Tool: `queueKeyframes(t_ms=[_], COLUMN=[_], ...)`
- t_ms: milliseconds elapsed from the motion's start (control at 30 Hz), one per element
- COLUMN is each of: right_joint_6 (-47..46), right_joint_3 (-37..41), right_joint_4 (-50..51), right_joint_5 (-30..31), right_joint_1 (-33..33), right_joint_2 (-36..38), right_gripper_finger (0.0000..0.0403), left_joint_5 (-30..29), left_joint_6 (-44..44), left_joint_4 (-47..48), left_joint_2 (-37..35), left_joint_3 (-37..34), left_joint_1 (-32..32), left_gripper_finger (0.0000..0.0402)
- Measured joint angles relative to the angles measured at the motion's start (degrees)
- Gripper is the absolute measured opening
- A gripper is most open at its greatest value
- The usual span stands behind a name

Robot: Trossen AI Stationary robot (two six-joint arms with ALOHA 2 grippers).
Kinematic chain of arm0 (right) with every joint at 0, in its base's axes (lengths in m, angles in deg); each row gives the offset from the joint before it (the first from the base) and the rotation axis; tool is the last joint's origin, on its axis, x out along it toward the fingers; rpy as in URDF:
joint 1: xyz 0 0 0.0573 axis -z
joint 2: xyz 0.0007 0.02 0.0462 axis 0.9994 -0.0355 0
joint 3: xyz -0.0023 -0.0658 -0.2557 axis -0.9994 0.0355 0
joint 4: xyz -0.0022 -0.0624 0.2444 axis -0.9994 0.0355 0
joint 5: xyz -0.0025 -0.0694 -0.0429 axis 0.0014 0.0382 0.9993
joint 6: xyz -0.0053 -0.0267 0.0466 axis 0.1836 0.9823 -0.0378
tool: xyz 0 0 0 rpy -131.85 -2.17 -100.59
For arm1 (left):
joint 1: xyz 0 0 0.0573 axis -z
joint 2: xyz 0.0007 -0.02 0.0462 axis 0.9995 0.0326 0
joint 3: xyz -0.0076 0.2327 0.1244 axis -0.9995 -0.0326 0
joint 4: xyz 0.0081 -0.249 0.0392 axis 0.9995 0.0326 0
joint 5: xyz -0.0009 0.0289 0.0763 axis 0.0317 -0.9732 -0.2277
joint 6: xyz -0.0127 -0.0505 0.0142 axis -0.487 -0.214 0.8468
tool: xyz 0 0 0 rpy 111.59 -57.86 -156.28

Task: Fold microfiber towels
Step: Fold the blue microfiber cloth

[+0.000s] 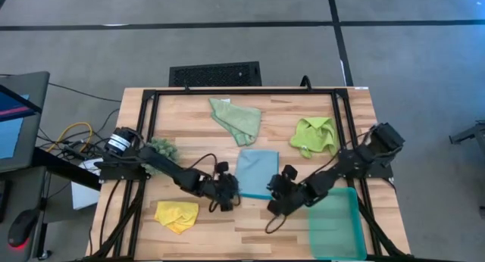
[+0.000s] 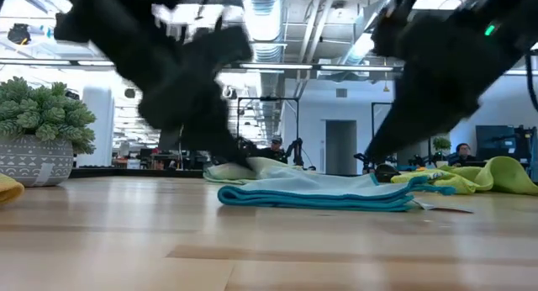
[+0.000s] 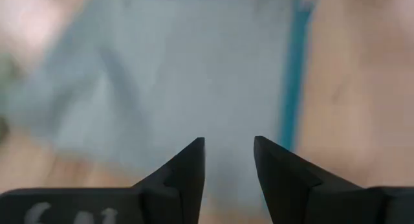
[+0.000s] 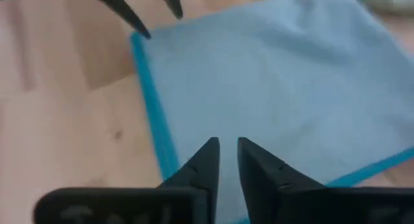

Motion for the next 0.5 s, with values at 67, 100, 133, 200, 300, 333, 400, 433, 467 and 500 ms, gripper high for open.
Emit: queueKeyframes(t_ms=[67, 100, 133, 200, 300, 333, 400, 433, 467, 500], right_joint_6=[0.02, 0.82, 2.47, 6.23, 10.41, 11.25, 12.74, 13.2, 13.44, 13.44], right_joint_3=[0.02, 0.03, 0.15, -0.3, -0.41, -0.54, -0.42, -0.56, -0.62, -0.24], right_joint_4=[-1.44, -2.72, -4.09, -9.51, -10.99, -10.72, -10.34, -11.1, -10.76, -9.82], right_joint_5=[-3.73, -6.26, -7.95, -12.47, -16.1, -16.6, -16.51, -16.14, -15.38, -14.33], right_joint_1=[1.49, 1.87, 2.07, 2.28, 2.13, 1.97, 1.47, 1.16, 0.68, 0.18], right_joint_2=[-2.73, -4.14, -5.03, -6.6, -6.2, -5.67, -2.97, -1.63, -0.15, 1.3], right_gripper_finger=[0.0056, 0.0048, 0.004, 0.0026, 0.001, 0.0008, 0.0007, 0.0008, 0.0012, 0.0016], left_joint_5=[3.12, 3.54, 3.23, 0.97, -1.23, -1.45, -1.36, -1.04, -0.21, 1.02], left_joint_6=[-1.06, -2.36, -3.29, -4.65, -5.73, -6.13, -7.19, -8.0, -8.9, -9.75], left_joint_4=[2.61, 3.22, 5.3, 7.71, 11.46, 12.2, 13.09, 13.56, 14.01, 14.25], left_joint_2=[1.07, 1.41, 1.07, 1.02, 0.03, -0.34, -1.12, -1.52, -1.76, -1.78], left_joint_3=[-0.34, -0.17, 0.0, 0.28, 0.62, 0.71, 0.77, 0.82, 0.86, 0.85], left_joint_1=[-0.79, -0.95, -1.01, -0.87, -0.73, -0.79, -0.82, -0.65, -0.59, -0.54], left_gripper_finger=[0.0127, 0.0127, 0.0127, 0.0127, 0.0127, 0.0127, 0.0127, 0.0127, 0.0127, 0.0127])
